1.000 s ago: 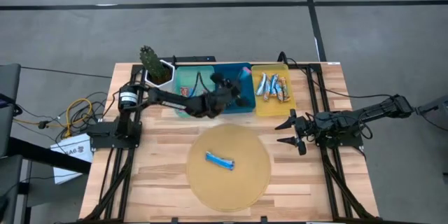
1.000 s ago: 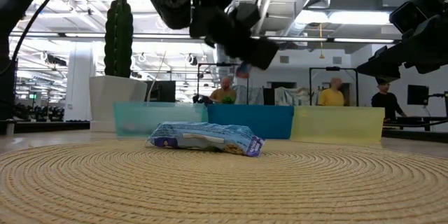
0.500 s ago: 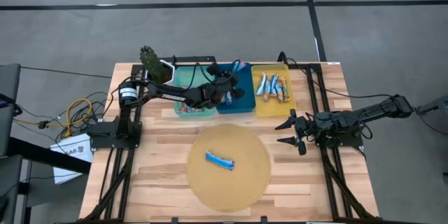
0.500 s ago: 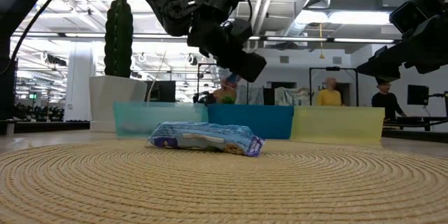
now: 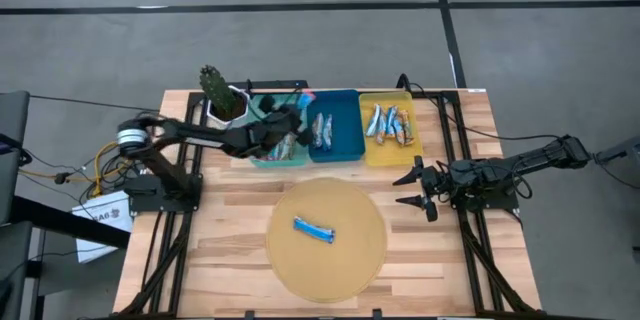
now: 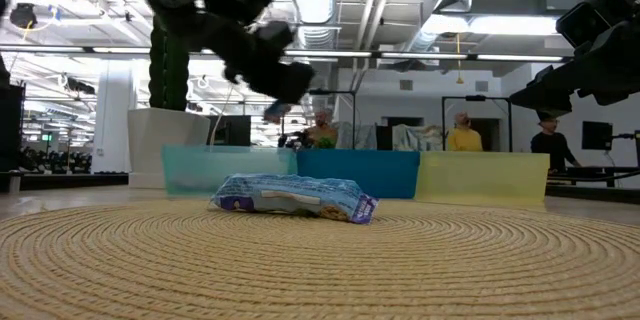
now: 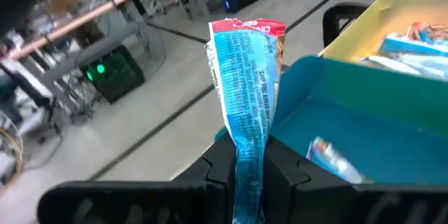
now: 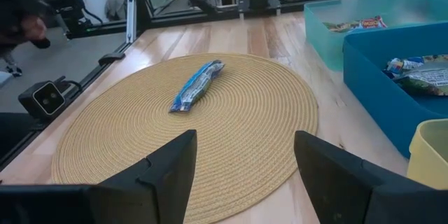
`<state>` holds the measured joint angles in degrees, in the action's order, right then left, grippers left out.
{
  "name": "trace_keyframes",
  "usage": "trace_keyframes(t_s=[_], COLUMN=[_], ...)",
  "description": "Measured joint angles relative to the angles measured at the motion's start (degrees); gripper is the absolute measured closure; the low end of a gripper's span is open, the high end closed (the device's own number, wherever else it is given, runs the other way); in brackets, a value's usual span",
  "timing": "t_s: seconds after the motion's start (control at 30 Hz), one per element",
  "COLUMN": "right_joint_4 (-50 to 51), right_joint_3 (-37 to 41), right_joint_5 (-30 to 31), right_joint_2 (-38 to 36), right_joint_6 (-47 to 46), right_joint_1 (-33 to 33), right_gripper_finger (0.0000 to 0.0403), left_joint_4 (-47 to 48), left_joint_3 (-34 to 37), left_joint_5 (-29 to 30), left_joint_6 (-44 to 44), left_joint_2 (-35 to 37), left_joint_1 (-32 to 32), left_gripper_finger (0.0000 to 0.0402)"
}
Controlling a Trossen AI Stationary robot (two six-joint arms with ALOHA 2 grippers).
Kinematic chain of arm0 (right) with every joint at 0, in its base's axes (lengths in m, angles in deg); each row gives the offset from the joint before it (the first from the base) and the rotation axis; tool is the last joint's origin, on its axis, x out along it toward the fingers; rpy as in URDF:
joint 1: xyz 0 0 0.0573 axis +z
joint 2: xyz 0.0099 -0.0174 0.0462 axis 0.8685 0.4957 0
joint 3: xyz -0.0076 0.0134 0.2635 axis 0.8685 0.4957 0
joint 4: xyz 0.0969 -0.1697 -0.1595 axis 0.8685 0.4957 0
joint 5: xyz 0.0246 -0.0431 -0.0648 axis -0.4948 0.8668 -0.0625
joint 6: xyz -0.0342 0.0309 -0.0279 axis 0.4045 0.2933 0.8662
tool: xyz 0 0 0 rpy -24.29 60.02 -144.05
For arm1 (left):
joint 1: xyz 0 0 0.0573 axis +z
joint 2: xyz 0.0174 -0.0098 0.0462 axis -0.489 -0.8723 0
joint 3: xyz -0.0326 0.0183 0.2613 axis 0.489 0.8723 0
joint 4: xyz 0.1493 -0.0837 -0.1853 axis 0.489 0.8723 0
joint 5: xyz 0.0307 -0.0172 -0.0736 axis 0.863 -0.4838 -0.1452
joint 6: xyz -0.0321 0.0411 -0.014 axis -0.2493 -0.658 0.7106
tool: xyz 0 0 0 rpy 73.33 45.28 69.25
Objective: Pick and place Granola Bars by type
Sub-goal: Put the red granola bar into the green bin
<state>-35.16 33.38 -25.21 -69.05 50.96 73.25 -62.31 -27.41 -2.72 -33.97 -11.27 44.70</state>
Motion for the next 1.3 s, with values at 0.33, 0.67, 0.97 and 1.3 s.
trace_keyframes(t_s=[0.33,0.67,0.97,1.3], right_joint_4=[0.0,0.0,0.0,0.0], right_joint_3=[0.0,0.0,0.0,0.0], right_joint_5=[0.0,0.0,0.0,0.0], right_joint_2=[0.0,0.0,0.0,0.0], right_joint_6=[0.0,0.0,0.0,0.0], right_joint_1=[0.0,0.0,0.0,0.0], right_gripper_finger=[0.0168,0.0168,0.0168,0.0168], left_joint_4=[18.0,21.7,24.7,23.2], left_joint_3=[13.2,17.0,17.1,17.1], left_joint_5=[-0.1,-0.2,-3.1,-9.9], left_joint_6=[19.4,23.1,31.5,41.5], left_joint_2=[22.1,28.5,27.2,18.8], left_joint_1=[0.1,0.1,0.1,0.1], left_gripper_finger=[0.0365,0.0365,0.0365,0.0365])
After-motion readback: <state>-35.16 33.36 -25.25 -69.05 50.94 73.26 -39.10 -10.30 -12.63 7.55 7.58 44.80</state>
